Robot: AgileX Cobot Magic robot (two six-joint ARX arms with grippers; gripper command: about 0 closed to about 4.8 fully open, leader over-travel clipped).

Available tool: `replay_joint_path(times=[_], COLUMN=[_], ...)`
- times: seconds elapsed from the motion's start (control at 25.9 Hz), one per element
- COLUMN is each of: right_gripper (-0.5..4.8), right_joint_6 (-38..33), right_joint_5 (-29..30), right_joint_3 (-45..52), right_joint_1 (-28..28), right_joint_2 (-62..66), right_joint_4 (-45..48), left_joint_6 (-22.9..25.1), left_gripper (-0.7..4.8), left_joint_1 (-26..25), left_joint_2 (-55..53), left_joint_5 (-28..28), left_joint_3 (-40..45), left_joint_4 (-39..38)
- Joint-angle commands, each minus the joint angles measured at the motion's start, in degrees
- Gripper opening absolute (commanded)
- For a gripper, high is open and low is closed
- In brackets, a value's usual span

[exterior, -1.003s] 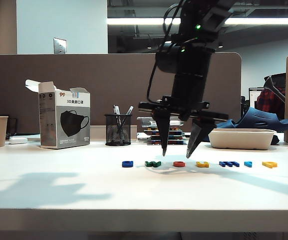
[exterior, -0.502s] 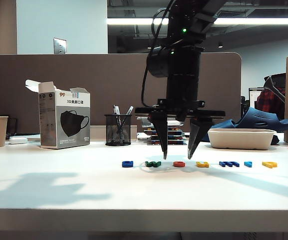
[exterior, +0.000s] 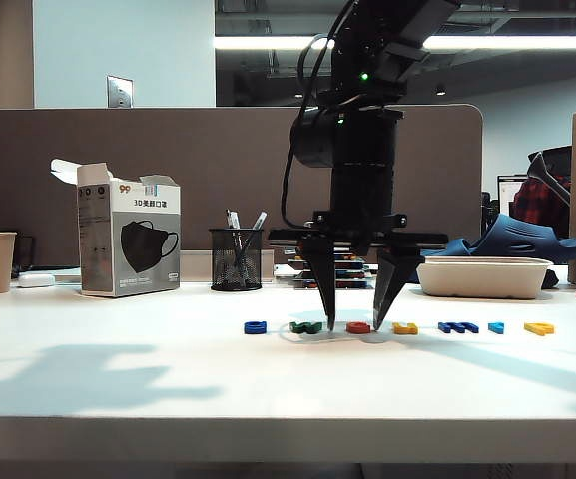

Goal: Select the appropriate letters from the row of letter magnets placed on the table to arrange into the word "cup".

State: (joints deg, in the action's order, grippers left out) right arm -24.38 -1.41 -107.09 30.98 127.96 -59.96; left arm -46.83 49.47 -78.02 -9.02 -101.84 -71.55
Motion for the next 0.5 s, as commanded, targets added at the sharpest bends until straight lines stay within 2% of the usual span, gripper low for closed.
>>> replay_joint_path(times=[0.04,0.31,0.5], right_gripper=[2.38,2.37,2.10], right_joint_6=[-0.35,-1.09,-1.09], right_joint_5=[-0.04,-0.17,-0.13], right_joint_3=[-0.15,-0.15,-0.15], right_joint_1=[0.04,0.13,0.13], right_joint_2=[-0.04,-0.04,-0.04], right_joint_4=[0.24,0.76,0.81], left_joint_6=[-0.13,-0.13,-0.13], left_gripper=[-0.05,-0.05,-0.05], left_joint_1=[0.04,0.04,0.04], left_joint_2=[0.17,0.17,0.17], left_joint_5=[0.02,0.02,0.02], left_joint_3=[-0.20,-0.20,-0.20], left_joint_4=[0.52,0.52,0.52])
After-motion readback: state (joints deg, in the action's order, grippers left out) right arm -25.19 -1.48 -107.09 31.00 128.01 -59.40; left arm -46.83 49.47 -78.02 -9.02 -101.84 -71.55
